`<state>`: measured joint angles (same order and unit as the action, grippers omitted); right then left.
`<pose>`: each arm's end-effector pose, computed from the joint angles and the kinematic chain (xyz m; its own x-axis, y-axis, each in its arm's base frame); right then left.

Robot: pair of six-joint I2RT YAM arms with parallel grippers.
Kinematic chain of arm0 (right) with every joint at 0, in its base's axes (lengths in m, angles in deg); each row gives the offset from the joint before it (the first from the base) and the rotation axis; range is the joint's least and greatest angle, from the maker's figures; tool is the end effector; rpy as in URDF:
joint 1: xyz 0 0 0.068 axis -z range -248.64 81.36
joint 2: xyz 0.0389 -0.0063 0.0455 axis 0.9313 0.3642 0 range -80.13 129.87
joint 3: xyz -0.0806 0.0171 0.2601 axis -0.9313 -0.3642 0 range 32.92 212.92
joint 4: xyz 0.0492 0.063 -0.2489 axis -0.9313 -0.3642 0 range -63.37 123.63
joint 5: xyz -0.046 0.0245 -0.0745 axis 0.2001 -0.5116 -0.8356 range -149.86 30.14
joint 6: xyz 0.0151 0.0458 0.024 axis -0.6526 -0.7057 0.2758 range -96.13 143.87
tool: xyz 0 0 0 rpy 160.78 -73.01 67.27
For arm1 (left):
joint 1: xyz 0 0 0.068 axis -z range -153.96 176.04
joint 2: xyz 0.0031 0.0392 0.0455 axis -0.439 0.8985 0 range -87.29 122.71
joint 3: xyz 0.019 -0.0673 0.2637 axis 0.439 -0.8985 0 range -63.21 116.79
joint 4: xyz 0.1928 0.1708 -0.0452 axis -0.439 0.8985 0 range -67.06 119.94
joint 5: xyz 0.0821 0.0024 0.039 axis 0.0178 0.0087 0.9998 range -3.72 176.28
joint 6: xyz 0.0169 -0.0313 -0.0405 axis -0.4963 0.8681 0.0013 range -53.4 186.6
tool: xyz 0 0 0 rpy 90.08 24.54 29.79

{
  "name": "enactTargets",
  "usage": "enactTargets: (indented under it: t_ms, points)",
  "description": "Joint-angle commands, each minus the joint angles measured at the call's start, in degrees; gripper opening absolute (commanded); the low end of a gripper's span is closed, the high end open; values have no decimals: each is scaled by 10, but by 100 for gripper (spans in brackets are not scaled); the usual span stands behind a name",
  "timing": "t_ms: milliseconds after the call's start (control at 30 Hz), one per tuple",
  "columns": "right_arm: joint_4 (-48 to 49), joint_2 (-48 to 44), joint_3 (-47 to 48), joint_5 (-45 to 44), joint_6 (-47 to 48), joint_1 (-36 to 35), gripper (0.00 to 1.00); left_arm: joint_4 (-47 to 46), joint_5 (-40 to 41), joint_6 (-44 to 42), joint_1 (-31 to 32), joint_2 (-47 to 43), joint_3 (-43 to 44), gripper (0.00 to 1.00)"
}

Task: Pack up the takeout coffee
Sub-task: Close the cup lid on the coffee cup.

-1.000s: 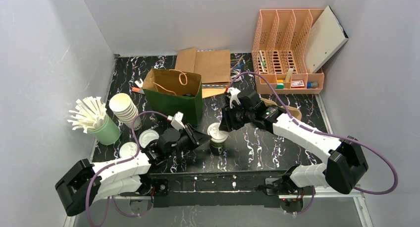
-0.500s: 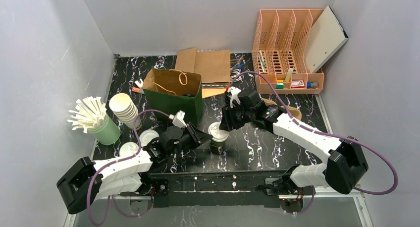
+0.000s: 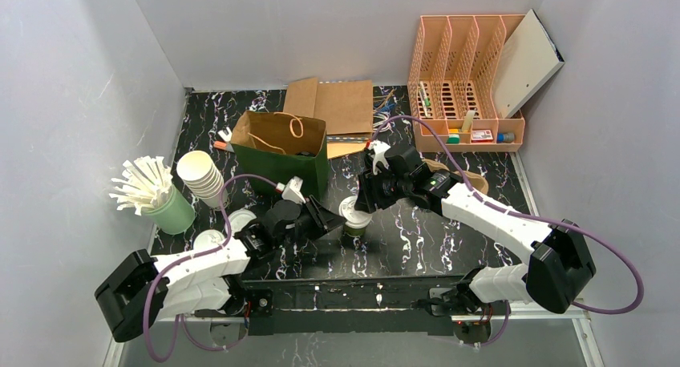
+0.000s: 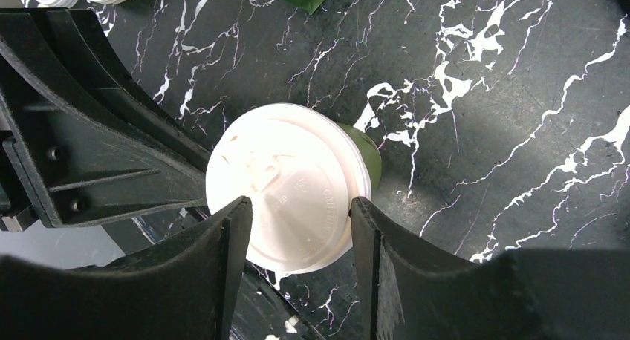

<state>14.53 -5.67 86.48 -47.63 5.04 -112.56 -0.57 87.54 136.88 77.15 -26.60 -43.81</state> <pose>0.1986 0.2016 0.2666 -0.6948 -0.2310 -0.6812 -0.6027 0.7037 0.3762 0.1380 -0.1699 0.1936 -0.7849 -0.5261 -0.3275 0.0776 0.4409 -0.8942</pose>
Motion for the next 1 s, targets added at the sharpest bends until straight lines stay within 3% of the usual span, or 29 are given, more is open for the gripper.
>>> enactTargets:
  t_ms: [0,667,967]
  points:
    - [-31,12,-13,32,-2,-8,60,198,33,-40,-2,51,-34,20]
    - [-30,7,-26,29,-3,-8,61,210,39,-49,-2,89,-32,21]
    - [-43,0,1,3,-7,-8,62,305,50,-107,-2,47,100,27]
